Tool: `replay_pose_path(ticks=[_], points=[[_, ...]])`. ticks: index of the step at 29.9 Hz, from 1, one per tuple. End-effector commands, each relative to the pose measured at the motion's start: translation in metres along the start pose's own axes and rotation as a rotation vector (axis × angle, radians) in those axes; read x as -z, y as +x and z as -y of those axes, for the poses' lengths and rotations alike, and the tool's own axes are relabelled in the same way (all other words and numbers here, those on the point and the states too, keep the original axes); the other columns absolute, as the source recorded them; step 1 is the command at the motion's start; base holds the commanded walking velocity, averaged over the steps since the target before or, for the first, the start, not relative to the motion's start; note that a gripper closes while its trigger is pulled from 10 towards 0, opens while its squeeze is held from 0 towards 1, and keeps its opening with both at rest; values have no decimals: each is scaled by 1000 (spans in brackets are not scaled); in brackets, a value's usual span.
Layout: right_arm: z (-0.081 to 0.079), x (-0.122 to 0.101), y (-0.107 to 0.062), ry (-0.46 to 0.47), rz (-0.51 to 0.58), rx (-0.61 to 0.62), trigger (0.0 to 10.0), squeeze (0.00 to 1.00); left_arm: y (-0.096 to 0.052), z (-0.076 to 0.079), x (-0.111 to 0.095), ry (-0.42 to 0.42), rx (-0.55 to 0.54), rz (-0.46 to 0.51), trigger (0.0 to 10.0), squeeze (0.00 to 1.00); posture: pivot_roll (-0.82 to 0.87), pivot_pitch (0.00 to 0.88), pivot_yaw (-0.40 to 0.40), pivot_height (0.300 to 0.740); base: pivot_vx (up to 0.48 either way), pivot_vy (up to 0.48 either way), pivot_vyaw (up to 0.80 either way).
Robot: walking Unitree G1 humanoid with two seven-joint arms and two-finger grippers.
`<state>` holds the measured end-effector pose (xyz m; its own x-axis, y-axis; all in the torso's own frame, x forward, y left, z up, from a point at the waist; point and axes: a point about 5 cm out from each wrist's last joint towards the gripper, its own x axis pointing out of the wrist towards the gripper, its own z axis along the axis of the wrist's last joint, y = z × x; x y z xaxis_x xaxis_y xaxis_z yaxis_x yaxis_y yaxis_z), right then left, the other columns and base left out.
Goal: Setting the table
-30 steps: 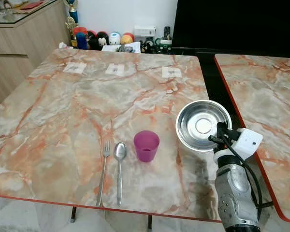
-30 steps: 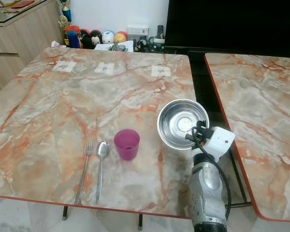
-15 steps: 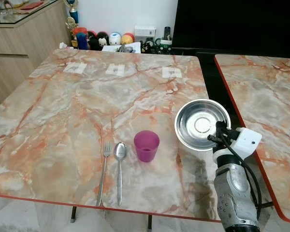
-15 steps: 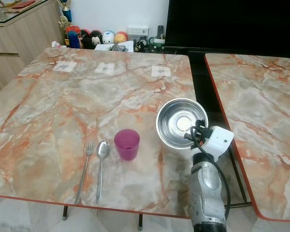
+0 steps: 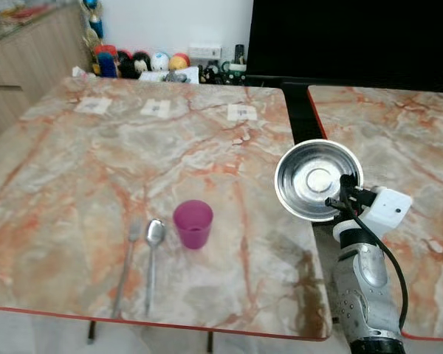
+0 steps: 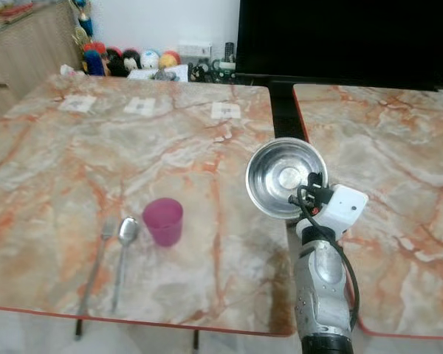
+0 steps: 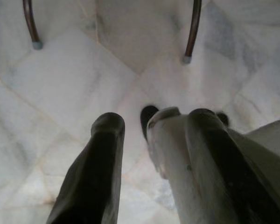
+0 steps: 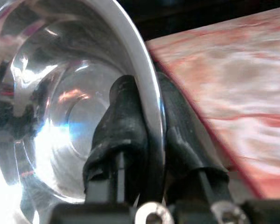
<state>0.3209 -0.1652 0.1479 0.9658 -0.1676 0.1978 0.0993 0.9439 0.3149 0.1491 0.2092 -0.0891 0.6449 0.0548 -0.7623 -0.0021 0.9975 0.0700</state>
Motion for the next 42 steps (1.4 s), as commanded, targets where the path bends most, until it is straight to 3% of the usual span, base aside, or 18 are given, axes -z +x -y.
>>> replay_pose_path(ticks=[1, 14, 26, 35, 42], points=[[3, -7, 0, -16, 32, 6, 10000, 0, -5, 3, 17, 7, 11, -66, 10000, 0, -13, 118, -42, 740, 0, -480, 0], [-2, -4, -4, 1, 25, -6, 10000, 0, -7, -4, 21, 1, 1, -82, 10000, 0, -16, 119, -39, 740, 0, -480, -213], [-4, -4, -4, 0, 26, -8, 10000, 0, -4, -1, 15, -18, -4, -71, 10000, 0, -15, 119, -41, 740, 0, 0, 0], [-5, -4, -4, 0, 20, -16, 10000, 0, -3, 4, 15, -19, 5, -75, 10000, 0, -17, 119, -44, 740, 0, 0, -767], [-6, -5, -3, -10, 33, -23, 10000, 0, -4, 3, 17, -8, 8, -80, 10000, 0, -16, 118, -46, 740, 0, 0, 0]])
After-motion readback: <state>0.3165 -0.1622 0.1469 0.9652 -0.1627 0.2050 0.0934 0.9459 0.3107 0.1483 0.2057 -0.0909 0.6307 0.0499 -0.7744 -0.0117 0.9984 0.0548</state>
